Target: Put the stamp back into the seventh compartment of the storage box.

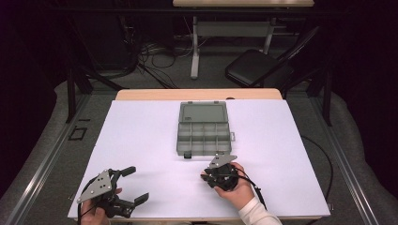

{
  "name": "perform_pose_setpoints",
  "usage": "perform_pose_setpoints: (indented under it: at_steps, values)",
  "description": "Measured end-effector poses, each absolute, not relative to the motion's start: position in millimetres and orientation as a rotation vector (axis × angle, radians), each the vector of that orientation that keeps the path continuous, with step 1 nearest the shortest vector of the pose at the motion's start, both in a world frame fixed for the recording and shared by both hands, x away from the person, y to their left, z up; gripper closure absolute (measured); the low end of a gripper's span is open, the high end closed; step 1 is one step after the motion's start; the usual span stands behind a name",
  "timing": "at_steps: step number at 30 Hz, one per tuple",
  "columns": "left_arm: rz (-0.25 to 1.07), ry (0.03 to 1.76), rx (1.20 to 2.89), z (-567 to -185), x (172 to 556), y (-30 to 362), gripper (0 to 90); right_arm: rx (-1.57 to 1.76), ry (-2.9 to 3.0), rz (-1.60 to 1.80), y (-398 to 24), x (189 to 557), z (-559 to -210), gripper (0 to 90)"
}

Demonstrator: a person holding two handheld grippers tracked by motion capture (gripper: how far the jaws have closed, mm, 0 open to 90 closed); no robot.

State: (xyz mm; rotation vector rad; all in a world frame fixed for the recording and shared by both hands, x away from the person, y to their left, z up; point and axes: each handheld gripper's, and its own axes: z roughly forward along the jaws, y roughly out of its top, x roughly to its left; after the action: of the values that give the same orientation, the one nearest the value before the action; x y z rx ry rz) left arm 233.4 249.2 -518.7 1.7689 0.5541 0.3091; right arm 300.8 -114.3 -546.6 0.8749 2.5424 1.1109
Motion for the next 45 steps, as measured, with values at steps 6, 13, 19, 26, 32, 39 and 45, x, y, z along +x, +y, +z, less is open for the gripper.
perform_pose_setpoints:
  at_steps: [6,13,19,26,32,39,45]
  values:
    - [0.311,0.554,1.769,-518.7,233.3,248.9,1.2,0.867,2.543,1.114,-114.7,300.8,-547.7,75.7]
    - [0.311,0.555,1.769,-518.6,233.4,249.2,1.2,0.861,2.543,1.110,-114.8,300.6,-547.7,76.0]
    - [0.312,0.555,1.770,-518.7,233.3,248.9,1.2,0.849,2.541,1.100,-114.6,300.2,-547.7,76.2]
    - [0.313,0.556,1.769,-518.8,233.4,249.0,1.2,0.829,2.538,1.089,-113.5,298.8,-547.5,76.3]
    - [0.311,0.556,1.770,-518.7,233.5,249.2,1.2,0.815,2.534,1.084,-113.6,298.4,-547.0,76.3]
    - [0.313,0.557,1.769,-518.8,233.6,249.0,1.2,0.822,2.510,1.110,-116.0,297.7,-543.5,76.3]
    - [0.314,0.557,1.768,-518.8,233.6,249.0,1.2,0.827,2.491,1.137,-118.3,296.6,-539.3,76.3]
